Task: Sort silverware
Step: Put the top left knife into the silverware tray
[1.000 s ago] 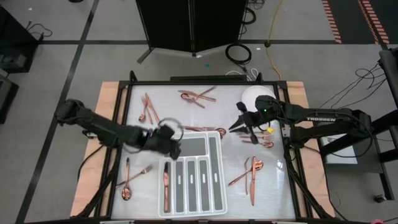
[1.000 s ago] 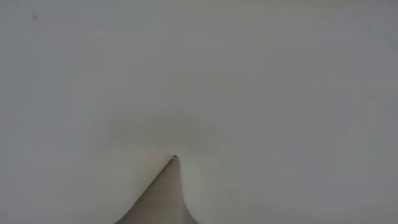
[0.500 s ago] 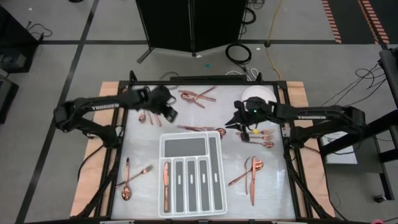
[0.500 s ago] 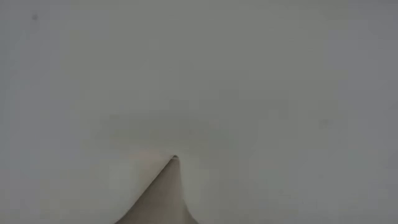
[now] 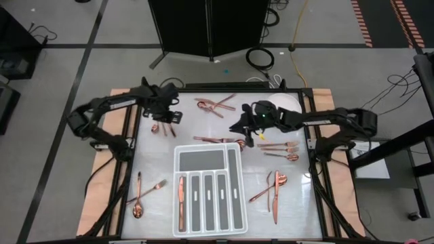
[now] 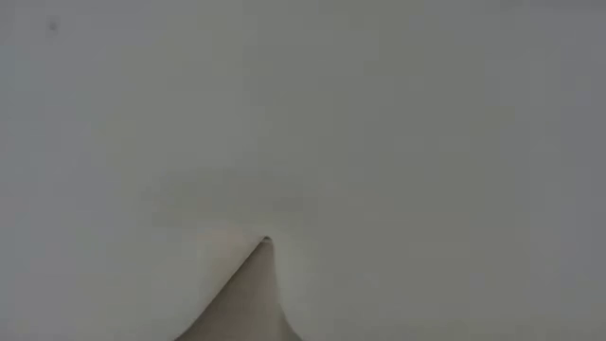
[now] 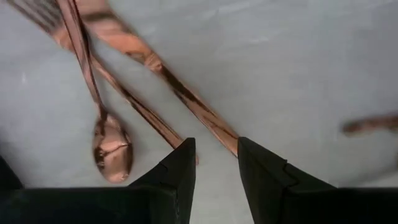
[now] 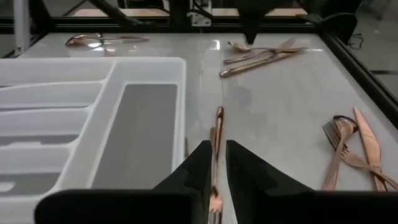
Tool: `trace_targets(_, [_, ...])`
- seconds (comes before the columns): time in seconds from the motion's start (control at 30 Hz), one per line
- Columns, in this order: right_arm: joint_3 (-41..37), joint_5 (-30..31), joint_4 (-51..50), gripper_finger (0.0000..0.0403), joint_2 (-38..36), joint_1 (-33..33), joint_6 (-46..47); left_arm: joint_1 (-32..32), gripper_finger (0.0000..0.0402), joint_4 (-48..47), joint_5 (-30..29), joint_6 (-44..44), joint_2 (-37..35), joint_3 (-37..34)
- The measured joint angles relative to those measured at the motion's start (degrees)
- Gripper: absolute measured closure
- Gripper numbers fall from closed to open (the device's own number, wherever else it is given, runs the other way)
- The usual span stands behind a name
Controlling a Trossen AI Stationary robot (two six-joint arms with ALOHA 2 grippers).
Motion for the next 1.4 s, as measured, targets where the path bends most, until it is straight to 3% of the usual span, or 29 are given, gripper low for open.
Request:
trace_targets(0.13, [2.68,0.02,-3.08,0.0365,2.49,-0.27,-0.22,0.42,0.0281,-1.06,-0.57,-0.92,4.89,0.41])
trace_targets(0.37, [4.90,0.00,-5.62,0.0365,3.50,-0.33,-3.48,0.60,0.0281,2.76,-7.87,-6.27,7.88,0.41])
trace_targets(0.57, [4.93,-2.84,-7.79,0.0365,3.47,-0.86,-4.80,0.63,0.0281,4.55,-7.56,-11.33,7.91,0.41])
trace_targets(0.97, [4.88,-2.82,-14.83,0.0365,3.45,0.10,-6.87,0.97,0.0281,10.56,-2.21,-21.31,7.91,-4.52])
trace_targets(1.23, [4.88,-2.82,-15.66,0.0365,3.45,0.59,-8.00,0.94,0.0283,10.70,-2.45,-18.65,7.91,-4.74])
trace_targets(1.4, [4.88,-2.82,-15.73,0.0365,3.45,0.59,-7.81,0.93,0.0308,10.67,-2.45,-13.66,7.89,-4.74])
